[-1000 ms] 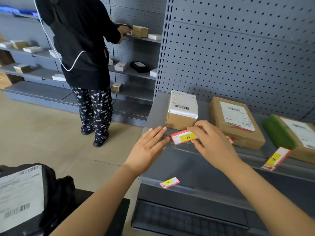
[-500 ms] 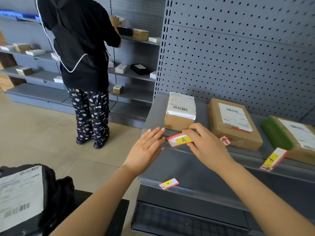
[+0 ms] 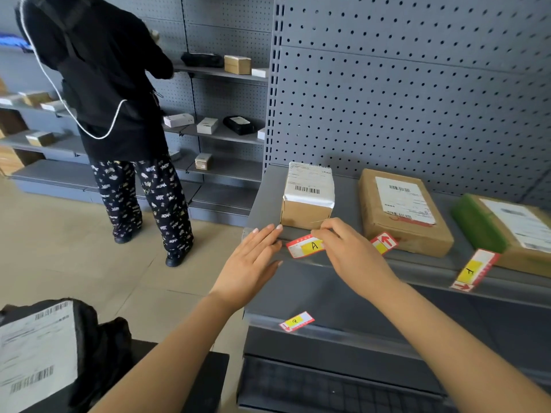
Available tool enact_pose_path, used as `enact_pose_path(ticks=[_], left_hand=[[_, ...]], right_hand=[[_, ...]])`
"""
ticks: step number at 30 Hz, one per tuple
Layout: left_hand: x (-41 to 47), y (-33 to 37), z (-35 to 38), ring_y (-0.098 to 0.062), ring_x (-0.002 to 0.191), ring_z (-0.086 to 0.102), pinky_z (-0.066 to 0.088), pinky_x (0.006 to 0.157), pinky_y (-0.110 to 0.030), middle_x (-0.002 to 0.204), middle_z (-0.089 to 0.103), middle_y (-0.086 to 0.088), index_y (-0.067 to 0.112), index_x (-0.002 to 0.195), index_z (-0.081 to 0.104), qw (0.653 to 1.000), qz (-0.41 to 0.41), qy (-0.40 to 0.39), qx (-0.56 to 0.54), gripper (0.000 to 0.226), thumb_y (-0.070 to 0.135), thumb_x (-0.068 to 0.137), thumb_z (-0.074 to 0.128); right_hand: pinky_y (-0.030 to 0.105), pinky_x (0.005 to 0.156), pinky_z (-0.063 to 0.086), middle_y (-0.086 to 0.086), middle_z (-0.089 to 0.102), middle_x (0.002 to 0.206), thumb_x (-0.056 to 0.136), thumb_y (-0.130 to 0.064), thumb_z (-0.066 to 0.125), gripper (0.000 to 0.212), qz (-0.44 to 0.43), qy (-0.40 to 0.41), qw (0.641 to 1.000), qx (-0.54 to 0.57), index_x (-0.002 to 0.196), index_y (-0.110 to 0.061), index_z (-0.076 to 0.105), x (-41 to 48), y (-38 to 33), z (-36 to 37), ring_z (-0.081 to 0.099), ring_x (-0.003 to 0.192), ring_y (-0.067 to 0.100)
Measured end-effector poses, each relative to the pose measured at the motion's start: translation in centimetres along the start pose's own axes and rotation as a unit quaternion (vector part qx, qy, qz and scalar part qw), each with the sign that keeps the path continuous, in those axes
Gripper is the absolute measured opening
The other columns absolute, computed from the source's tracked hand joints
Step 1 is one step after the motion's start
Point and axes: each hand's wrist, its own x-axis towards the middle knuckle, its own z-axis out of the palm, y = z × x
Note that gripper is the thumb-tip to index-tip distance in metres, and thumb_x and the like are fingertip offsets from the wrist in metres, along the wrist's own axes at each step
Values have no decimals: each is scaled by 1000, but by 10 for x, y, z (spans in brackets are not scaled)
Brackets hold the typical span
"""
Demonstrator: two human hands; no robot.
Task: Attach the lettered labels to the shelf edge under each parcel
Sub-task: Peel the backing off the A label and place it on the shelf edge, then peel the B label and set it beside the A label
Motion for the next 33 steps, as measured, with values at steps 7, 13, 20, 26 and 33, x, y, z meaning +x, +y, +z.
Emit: enact_pose_path(ticks=[7, 13, 20, 26, 33], left_hand=[[1, 11, -8, -22, 138, 43, 30, 117, -40, 147, 48, -9, 6, 121, 64, 1000, 4, 3, -2, 34, 30, 97, 57], [-8, 36, -6, -19, 130, 51, 30, 117, -37, 137, 58, -5, 8, 127, 62, 1000, 21, 11, -4, 37, 31, 98, 57], [-30, 63, 2, -19, 120, 55, 33, 114, -35, 125, 64, -6, 13, 126, 55, 1000, 1, -19, 0, 37, 33, 95, 57], [-50, 86, 18, -19, 109, 54, 37, 104, -30, 115, 66, -6, 11, 120, 61, 997, -64, -37, -5, 34, 32, 94, 56], [-95, 91, 78, -24, 102, 53, 37, 97, -32, 113, 65, -7, 12, 117, 58, 987, -142, -70, -6, 32, 29, 90, 56]], right_hand=[[36, 83, 49, 5, 62, 108, 79, -6, 71, 30, 8, 90, 996, -14, 108, -11, 68, -15, 0, -6, 57, 98, 24], [34, 81, 47, 3, 61, 103, 81, -8, 70, 22, -6, 92, 996, 2, 102, -13, 68, -48, -3, -3, 57, 93, 22], [34, 80, 49, 3, 61, 99, 78, -9, 74, 24, -35, 58, 997, 35, 101, -12, 68, -75, 6, 12, 59, 91, 23], [33, 82, 49, 1, 60, 102, 75, -11, 75, 29, -70, 10, 994, 85, 103, -14, 67, -96, 17, 54, 57, 94, 21], [38, 77, 52, 0, 58, 104, 83, -13, 54, 22, -91, -61, 989, 100, 103, -15, 64, -112, 41, 139, 59, 89, 25]])
